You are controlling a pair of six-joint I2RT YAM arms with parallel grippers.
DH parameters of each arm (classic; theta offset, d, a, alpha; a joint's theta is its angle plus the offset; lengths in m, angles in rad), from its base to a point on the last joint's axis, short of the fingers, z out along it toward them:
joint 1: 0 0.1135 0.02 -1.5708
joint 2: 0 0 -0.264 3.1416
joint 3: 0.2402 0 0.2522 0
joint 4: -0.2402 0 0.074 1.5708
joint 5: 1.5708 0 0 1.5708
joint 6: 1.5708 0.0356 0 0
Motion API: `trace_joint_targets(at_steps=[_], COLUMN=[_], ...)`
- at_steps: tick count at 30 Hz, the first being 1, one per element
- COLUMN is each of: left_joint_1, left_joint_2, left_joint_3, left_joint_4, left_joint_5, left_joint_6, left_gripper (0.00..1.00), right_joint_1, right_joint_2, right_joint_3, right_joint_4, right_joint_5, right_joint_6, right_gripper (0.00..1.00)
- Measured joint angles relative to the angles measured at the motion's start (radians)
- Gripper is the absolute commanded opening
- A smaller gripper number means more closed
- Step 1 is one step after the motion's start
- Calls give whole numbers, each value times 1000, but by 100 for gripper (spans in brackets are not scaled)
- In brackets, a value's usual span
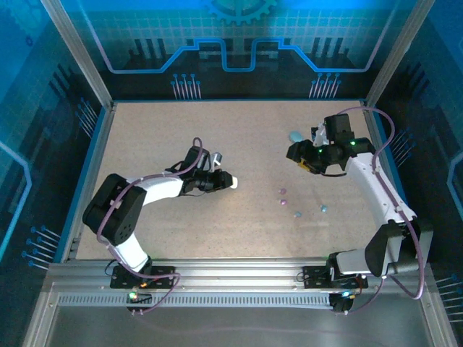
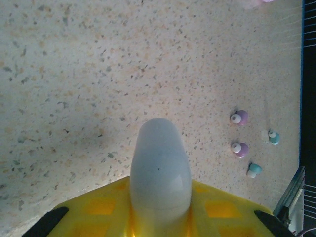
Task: Insert the wireless bluetooth earbuds into the charging case
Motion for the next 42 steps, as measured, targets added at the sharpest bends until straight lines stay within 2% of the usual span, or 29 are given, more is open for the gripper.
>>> trace_joint_targets(at_steps=[12, 22, 32, 38, 42], left_joint_1=[43, 58, 61, 66, 68], left_joint_2=[38, 70, 60, 5, -93], left_joint_3=[0, 5, 48, 50, 40], left_joint_4=[-27, -72, -182, -248, -262], left_joint_5=[-12, -32, -112, -193, -230], left_joint_6=[-14, 15, 83, 105, 120], left_gripper=[30, 41, 52, 59, 60], right_joint_1=[0, -1, -4, -6, -24], right_joint_2=[25, 31, 48, 63, 102], right_joint_3=[0, 0, 0, 0, 7], right_joint_4=[0, 0, 0, 3, 30], right_joint_5=[0, 0, 7, 97, 178], right_joint_6=[3, 3, -2, -65, -124], right_gripper=[56, 56, 58, 61, 62])
